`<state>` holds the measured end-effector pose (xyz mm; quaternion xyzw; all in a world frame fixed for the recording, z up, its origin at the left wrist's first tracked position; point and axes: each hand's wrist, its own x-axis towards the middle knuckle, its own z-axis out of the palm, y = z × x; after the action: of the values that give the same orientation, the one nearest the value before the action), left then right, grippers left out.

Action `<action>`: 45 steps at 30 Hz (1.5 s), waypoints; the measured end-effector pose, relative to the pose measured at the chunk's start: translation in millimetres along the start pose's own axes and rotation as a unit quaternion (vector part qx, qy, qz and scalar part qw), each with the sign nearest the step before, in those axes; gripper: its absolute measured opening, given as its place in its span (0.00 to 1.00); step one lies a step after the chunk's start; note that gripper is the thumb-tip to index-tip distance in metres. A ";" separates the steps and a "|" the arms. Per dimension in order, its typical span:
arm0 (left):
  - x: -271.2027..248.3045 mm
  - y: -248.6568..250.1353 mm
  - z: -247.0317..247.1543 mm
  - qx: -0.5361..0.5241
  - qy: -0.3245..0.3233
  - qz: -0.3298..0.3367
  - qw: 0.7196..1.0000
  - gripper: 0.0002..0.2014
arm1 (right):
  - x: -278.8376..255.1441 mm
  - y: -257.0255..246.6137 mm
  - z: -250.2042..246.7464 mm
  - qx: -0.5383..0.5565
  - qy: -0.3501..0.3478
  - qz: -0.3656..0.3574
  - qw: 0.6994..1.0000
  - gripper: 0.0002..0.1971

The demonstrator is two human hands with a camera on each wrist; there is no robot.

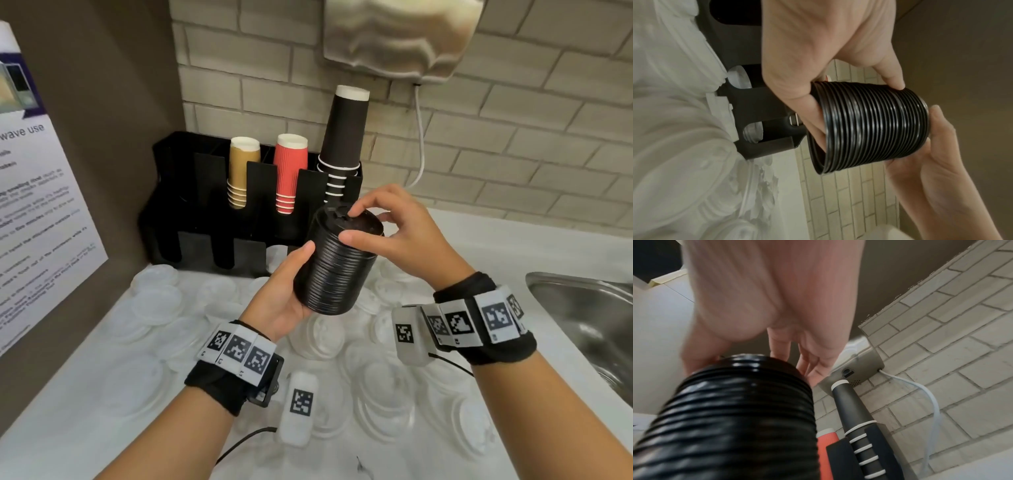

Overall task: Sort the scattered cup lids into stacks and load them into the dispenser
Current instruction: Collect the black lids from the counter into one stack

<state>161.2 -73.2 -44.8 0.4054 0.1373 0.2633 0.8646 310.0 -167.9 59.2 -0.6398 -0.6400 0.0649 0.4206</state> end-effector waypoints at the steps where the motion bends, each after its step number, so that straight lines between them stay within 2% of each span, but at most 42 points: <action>1: -2.9 1.3 0.8 -0.014 -0.005 0.013 1.000 0.21 | -0.5 -1.3 3.8 0.017 0.004 0.008 1.000 0.11; 2: -5.2 2.4 0.2 -0.029 -0.005 0.024 0.999 0.21 | -1.2 -2.3 7.8 0.038 0.001 0.016 0.999 0.09; 5: -12.3 7.3 -1.7 -0.065 0.008 0.052 0.996 0.25 | -2.7 -5.4 24.5 0.101 -0.051 0.037 0.993 0.14; 7: -18.2 12.0 -4.7 -0.070 0.014 0.055 0.996 0.27 | -2.8 -10.3 40.2 0.126 -0.088 0.041 0.987 0.14; 12: -35.6 30.0 -26.9 -0.066 0.099 -0.015 0.993 0.39 | 2.0 -20.4 73.9 0.099 -0.136 0.017 0.986 0.12; 14: -45.6 41.1 -35.3 -0.052 0.121 -0.035 0.991 0.39 | 4.7 -25.0 85.5 0.099 -0.150 0.013 0.984 0.13; 17: -63.3 61.4 -50.6 -0.045 0.151 -0.040 0.987 0.34 | 11.7 -37.5 106.0 0.117 -0.166 0.003 0.979 0.15; 20: -80.6 85.1 -68.9 -0.044 0.168 -0.037 0.984 0.37 | 20.4 -56.3 124.9 0.171 -0.182 -0.035 0.968 0.20; 22: -91.1 102.0 -79.7 -0.036 0.186 -0.028 0.981 0.40 | 27.7 -64.0 136.7 0.272 -0.183 0.002 0.945 0.20; 24: -101.1 120.1 -87.3 -0.029 0.179 -0.013 0.983 0.35 | 35.9 -63.8 149.6 0.338 -0.127 0.089 0.928 0.16; 26: -109.9 137.6 -90.8 -0.022 0.145 0.001 0.989 0.24 | 40.7 -56.7 163.4 0.282 -0.073 0.165 0.942 0.13; 27: -113.3 145.2 -91.9 -0.021 0.137 0.009 0.990 0.21 | 41.3 -51.9 171.3 0.191 -0.087 0.174 0.962 0.13; 28: -115.5 152.1 -93.0 -0.023 0.136 0.018 0.990 0.20 | 40.2 -47.6 179.5 0.067 -0.137 0.155 0.976 0.14; 29: -116.9 157.7 -93.3 -0.027 0.134 0.027 0.990 0.20 | 36.1 -46.4 188.5 -0.043 -0.204 0.118 0.971 0.14; 30: -117.6 162.7 -92.9 -0.030 0.128 0.033 0.991 0.20 | 30.2 -50.1 198.5 -0.116 -0.266 0.063 0.955 0.14; 31: -117.9 166.8 -91.5 -0.030 0.119 0.036 0.992 0.20 | 23.7 -58.1 210.1 -0.145 -0.320 0.008 0.936 0.13; 33: -118.2 172.3 -87.1 -0.022 0.103 0.033 0.994 0.20 | 9.3 -82.3 237.9 -0.152 -0.403 -0.078 0.899 0.17; 36: -118.6 175.3 -82.5 -0.019 0.081 0.026 0.996 0.22 | -4.1 -109.9 279.1 -0.214 -0.504 -0.138 0.825 0.29; 38: -119.5 174.3 -82.6 -0.014 0.071 0.024 0.997 0.22 | -7.2 -118.1 295.1 -0.281 -0.537 -0.158 0.780 0.35; 40: -121.7 172.0 -84.4 -0.009 0.059 0.017 0.998 0.22 | -9.1 -119.7 300.4 -0.273 -0.536 -0.126 0.789 0.36; 41: -123.3 171.0 -85.8 -0.006 0.055 0.014 0.998 0.22 | -11.1 -117.6 302.2 -0.280 -0.534 -0.130 0.787 0.35; 45: -129.7 170.7 -89.2 -0.006 0.068 0.018 0.997 0.21 | -16.8 -109.8 292.7 -0.393 -0.547 -0.181 0.717 0.26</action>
<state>-44.5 0.3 33.7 0.3836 0.1867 0.3069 0.8508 41.4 -68.4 -66.9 -0.4724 -0.8303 0.0685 -0.2877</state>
